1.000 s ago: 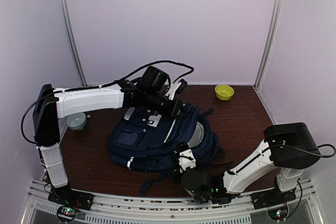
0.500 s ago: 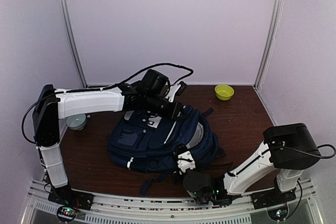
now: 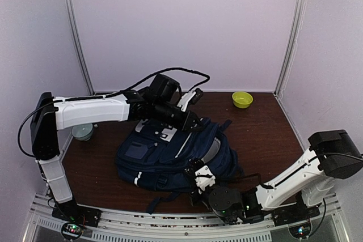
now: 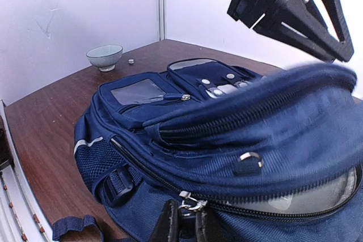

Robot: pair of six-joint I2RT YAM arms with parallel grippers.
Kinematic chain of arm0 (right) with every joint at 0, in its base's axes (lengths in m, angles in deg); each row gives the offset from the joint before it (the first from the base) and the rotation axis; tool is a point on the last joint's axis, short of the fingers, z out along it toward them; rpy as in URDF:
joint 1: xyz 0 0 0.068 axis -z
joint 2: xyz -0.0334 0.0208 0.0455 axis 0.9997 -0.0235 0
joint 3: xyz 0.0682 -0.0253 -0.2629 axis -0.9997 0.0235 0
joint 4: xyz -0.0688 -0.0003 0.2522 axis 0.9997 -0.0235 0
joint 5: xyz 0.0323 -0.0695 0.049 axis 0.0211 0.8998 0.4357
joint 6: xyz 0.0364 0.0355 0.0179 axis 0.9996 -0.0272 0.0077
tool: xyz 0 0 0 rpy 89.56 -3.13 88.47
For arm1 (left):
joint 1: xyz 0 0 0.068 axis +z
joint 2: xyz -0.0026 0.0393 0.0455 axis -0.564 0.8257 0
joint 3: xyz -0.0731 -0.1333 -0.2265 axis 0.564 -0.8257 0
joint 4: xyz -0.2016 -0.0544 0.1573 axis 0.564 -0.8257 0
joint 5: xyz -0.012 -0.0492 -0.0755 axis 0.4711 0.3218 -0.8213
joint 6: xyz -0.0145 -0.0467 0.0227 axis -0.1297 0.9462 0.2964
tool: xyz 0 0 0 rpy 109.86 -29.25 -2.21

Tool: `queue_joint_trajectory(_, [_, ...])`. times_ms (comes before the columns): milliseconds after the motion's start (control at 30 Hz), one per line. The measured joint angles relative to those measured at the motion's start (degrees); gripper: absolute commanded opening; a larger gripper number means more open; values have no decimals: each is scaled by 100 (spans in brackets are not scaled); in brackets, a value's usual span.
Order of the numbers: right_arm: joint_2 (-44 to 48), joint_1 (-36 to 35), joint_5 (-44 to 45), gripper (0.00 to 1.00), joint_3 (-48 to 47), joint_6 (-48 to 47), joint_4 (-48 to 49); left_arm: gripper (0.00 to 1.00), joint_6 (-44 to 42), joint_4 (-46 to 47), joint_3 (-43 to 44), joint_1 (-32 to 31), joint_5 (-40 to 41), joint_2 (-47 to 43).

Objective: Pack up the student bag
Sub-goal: Pick up the student bag from the upper front pocket, then hold the upper front pocket of the student bag.

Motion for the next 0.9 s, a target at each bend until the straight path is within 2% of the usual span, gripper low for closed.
queue_joint_trajectory(233, [284,-17,-387,0,229,269,-219,51,-505,-50,0,17,299,-306])
queue_joint_trajectory(433, [765,-37,-533,0,612,483,-214,67,-1147,-157,-501,17,844,-1187])
queue_joint_trajectory(600, [1001,-42,-531,0,828,577,-188,77,-1856,-149,-1178,-48,1209,-2076])
queue_joint_trajectory(700, [1099,-42,-529,0,898,588,-197,78,-2253,-101,-1716,-214,1464,-2581])
queue_joint_trajectory(900, [1515,-39,-529,0,949,688,-549,75,-3042,289,-2990,-739,1858,-3539])
